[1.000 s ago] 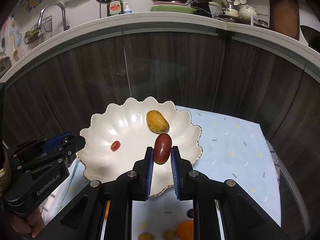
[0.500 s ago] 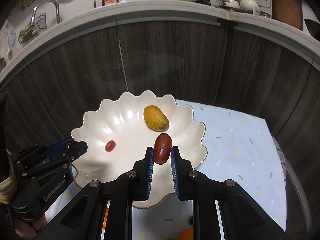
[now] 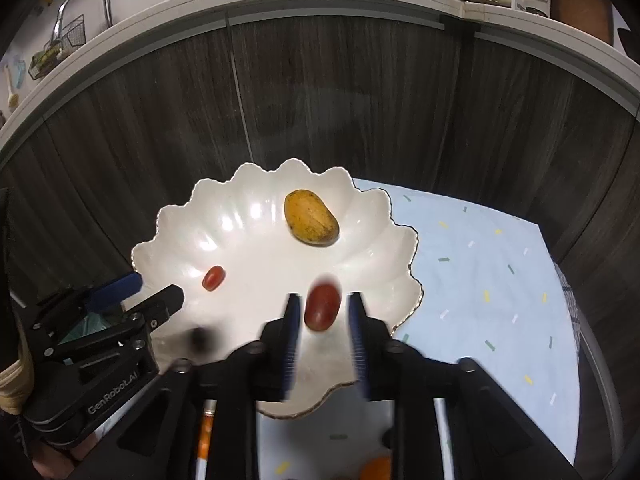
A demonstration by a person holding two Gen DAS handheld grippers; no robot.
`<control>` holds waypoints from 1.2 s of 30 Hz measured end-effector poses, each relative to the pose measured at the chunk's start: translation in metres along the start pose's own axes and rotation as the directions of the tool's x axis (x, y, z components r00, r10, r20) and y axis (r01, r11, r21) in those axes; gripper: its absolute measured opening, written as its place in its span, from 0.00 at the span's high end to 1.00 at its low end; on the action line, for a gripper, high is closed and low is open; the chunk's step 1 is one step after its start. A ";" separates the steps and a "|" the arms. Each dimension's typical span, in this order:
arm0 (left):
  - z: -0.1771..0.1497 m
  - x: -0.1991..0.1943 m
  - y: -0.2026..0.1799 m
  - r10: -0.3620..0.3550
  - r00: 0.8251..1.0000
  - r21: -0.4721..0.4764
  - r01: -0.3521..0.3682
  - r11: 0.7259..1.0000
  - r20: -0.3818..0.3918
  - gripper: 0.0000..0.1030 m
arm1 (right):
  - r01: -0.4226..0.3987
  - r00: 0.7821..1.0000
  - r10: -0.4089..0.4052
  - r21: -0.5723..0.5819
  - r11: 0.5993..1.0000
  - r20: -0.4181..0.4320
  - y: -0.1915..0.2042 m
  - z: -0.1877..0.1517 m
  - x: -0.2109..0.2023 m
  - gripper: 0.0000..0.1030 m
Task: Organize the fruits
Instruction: 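Open the left tool to drop the plum into the bowl while the right tool releases the date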
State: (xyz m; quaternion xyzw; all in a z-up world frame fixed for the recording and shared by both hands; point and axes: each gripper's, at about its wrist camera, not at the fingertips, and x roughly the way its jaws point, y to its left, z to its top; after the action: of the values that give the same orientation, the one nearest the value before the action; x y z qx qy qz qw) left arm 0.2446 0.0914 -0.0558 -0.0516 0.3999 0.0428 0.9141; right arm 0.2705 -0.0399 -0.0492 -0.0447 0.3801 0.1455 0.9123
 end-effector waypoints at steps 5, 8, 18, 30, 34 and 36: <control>0.000 -0.005 0.002 0.017 1.000 0.004 -0.017 1.000 0.008 0.50 | 0.030 0.999 -0.030 0.018 0.999 0.017 -0.004 0.000 -0.006 0.33; 0.000 -0.011 0.001 0.024 1.000 0.012 -0.025 1.000 0.019 0.43 | 0.034 0.999 -0.034 0.016 0.999 0.025 -0.006 0.000 -0.010 0.31; 0.000 -0.033 -0.001 0.039 0.998 0.017 -0.040 0.999 0.052 0.29 | 0.049 0.998 -0.051 0.026 0.998 0.043 -0.010 -0.004 -0.030 0.25; -0.004 -0.065 -0.015 0.028 0.995 0.045 -0.032 0.998 0.097 0.24 | 0.062 0.994 -0.067 0.054 0.997 0.086 -0.021 -0.015 -0.067 0.25; -0.007 -0.074 -0.022 0.024 0.994 0.062 -0.030 0.998 0.105 0.24 | 0.064 0.993 -0.070 0.064 0.996 0.094 -0.025 -0.020 -0.076 0.25; -0.008 -0.080 -0.026 0.019 0.993 0.073 -0.027 0.997 0.113 0.24 | 0.060 0.993 -0.067 0.073 0.996 0.099 -0.028 -0.023 -0.081 0.25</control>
State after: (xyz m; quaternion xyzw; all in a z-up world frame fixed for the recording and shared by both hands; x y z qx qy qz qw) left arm 0.1874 0.0613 -0.0007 -0.0103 0.3497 0.0413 0.9359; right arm 0.2090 -0.0898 -0.0095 -0.0178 0.3367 0.1050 0.9356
